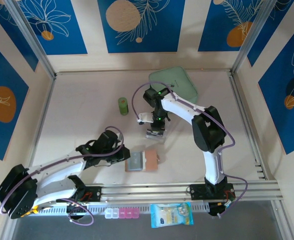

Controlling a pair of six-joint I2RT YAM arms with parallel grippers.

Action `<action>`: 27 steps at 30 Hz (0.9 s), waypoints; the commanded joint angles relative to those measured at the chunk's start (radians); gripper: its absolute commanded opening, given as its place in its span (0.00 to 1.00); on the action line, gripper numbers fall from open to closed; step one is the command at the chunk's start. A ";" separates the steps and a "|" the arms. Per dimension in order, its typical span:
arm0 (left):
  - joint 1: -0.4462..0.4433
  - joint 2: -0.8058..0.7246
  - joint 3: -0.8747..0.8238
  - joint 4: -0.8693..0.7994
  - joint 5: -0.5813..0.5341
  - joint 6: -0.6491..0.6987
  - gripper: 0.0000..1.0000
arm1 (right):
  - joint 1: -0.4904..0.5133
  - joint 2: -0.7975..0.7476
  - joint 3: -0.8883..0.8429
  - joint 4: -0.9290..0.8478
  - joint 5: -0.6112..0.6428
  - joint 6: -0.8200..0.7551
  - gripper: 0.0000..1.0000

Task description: Take the credit cards out of the card holder

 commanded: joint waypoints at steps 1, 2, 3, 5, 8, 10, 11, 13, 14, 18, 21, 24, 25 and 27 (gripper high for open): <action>0.018 -0.032 -0.021 -0.054 -0.019 0.023 0.11 | 0.025 0.049 0.066 -0.032 -0.057 -0.051 0.00; 0.022 -0.037 -0.024 -0.056 -0.018 0.024 0.11 | 0.031 0.060 0.082 -0.037 -0.058 -0.058 0.00; 0.024 -0.041 -0.026 -0.057 -0.018 0.022 0.11 | 0.035 0.072 0.099 -0.046 -0.061 -0.065 0.00; 0.027 -0.046 -0.031 -0.054 -0.019 0.019 0.11 | 0.042 0.093 0.137 -0.076 -0.075 -0.073 0.00; 0.032 -0.040 -0.031 -0.045 -0.012 0.017 0.11 | 0.037 0.119 0.196 -0.157 -0.115 -0.060 0.00; 0.036 -0.033 -0.027 -0.041 -0.007 0.021 0.11 | 0.026 0.130 0.222 -0.213 -0.131 -0.035 0.00; 0.036 -0.029 -0.025 -0.041 -0.005 0.022 0.11 | 0.019 0.133 0.228 -0.231 -0.140 -0.022 0.00; 0.037 -0.017 -0.024 -0.031 0.001 0.025 0.11 | 0.003 0.132 0.232 -0.260 -0.161 0.007 0.00; 0.039 -0.011 -0.024 -0.027 0.002 0.024 0.11 | -0.002 0.133 0.232 -0.270 -0.172 0.016 0.00; 0.040 0.016 -0.018 -0.009 0.017 0.026 0.11 | -0.024 0.138 0.218 -0.289 -0.225 0.037 0.00; 0.040 0.031 -0.009 -0.005 0.024 0.028 0.11 | -0.034 0.154 0.211 -0.287 -0.235 0.045 0.00; 0.040 0.038 -0.003 -0.005 0.026 0.027 0.11 | -0.040 0.160 0.207 -0.275 -0.233 0.050 0.00; 0.041 0.037 -0.004 -0.006 0.026 0.027 0.11 | -0.041 0.158 0.205 -0.267 -0.238 0.050 0.01; 0.041 0.036 -0.002 -0.007 0.026 0.028 0.11 | -0.043 0.152 0.202 -0.252 -0.239 0.049 0.05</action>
